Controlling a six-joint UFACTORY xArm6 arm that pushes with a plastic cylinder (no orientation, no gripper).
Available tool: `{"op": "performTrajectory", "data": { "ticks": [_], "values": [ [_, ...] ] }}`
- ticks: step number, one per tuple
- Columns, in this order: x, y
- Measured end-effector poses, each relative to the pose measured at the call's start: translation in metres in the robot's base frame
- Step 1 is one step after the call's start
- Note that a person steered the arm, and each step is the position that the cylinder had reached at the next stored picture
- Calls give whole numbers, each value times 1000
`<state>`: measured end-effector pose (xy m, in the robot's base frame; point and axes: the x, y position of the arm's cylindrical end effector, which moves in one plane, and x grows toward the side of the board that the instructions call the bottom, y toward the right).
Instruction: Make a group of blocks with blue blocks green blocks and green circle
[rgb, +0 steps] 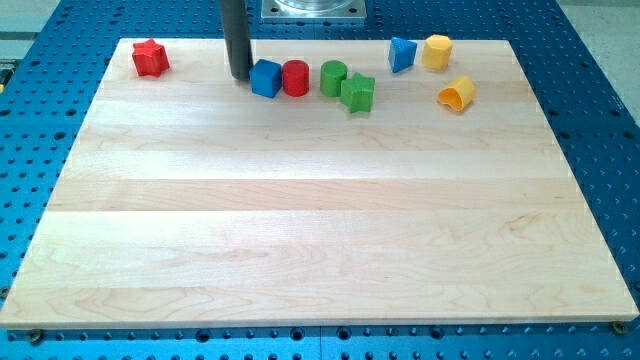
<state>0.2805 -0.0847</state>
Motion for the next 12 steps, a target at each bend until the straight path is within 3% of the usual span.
{"op": "performTrajectory", "data": {
  "ticks": [1, 2, 5, 7, 8, 9, 10, 12],
  "values": [
    [3, 57],
    [-25, 13],
    [-86, 159],
    [-1, 183],
    [-6, 248],
    [-42, 288],
    [-51, 257],
    [-51, 118]
  ]
}}
